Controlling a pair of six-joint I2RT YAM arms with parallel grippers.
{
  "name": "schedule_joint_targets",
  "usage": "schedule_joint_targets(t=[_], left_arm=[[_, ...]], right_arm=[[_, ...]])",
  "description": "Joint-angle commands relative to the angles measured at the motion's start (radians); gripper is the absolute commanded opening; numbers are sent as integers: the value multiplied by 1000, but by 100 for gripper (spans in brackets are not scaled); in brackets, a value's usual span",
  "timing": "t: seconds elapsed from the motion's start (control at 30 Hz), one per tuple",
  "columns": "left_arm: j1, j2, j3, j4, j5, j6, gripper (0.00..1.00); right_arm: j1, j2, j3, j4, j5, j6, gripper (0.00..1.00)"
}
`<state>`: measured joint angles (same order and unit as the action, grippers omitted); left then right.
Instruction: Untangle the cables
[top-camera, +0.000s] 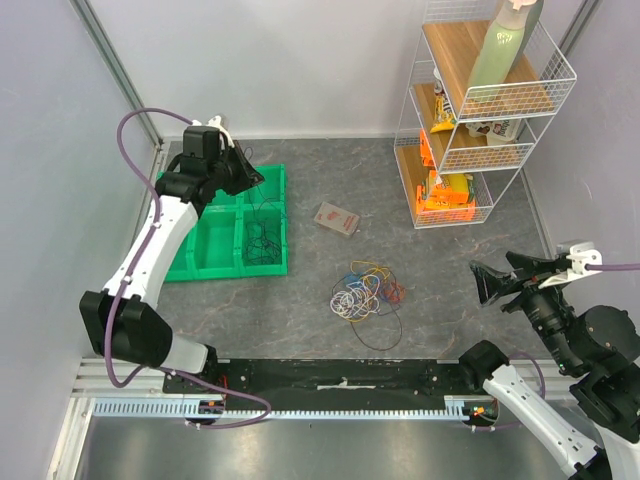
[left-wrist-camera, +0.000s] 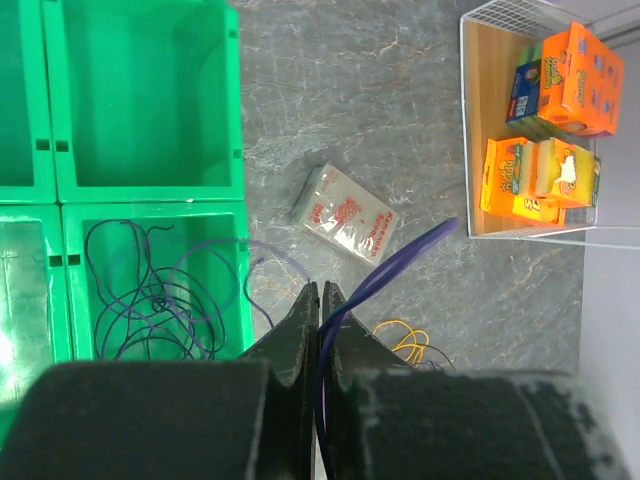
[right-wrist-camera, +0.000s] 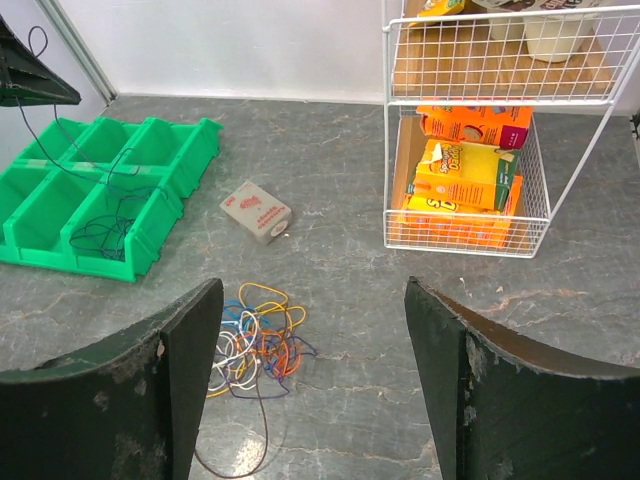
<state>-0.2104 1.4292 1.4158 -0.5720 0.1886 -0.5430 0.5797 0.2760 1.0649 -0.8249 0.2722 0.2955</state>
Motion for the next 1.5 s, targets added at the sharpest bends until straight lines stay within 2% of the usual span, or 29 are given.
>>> schedule_joint_targets(t=[0.0,0.17,0.3,0.57,0.73,0.87,0.97,1.27,1.47], left_arm=[[13,-29,20,87,6,-45,2],[11,-53,106,54,-23,-9,2],[12,-84,107,52,-57,-5,2],[14,-115,-38,73,-101,-14,2],[14,-151,-150,84,-184,-11,2],[14,-194,-245,98,-322,-28,2],[14,-204,-314,153,-328,-64,2],[-3,-75,-422,234,-348,-138,2],[-72,39,-437,262,-449,-132,1]], right_arm=[[0,9,-6,27,21,-4,81],[0,14,-11,32,18,-1,81],[0,17,-19,43,12,5,81],[0,22,-17,50,2,8,81],[0,29,-8,53,1,8,81],[0,31,-25,69,-7,14,81],[0,37,-42,82,-25,21,81],[0,37,-52,89,-33,27,81],[2,40,-75,98,-48,34,81]])
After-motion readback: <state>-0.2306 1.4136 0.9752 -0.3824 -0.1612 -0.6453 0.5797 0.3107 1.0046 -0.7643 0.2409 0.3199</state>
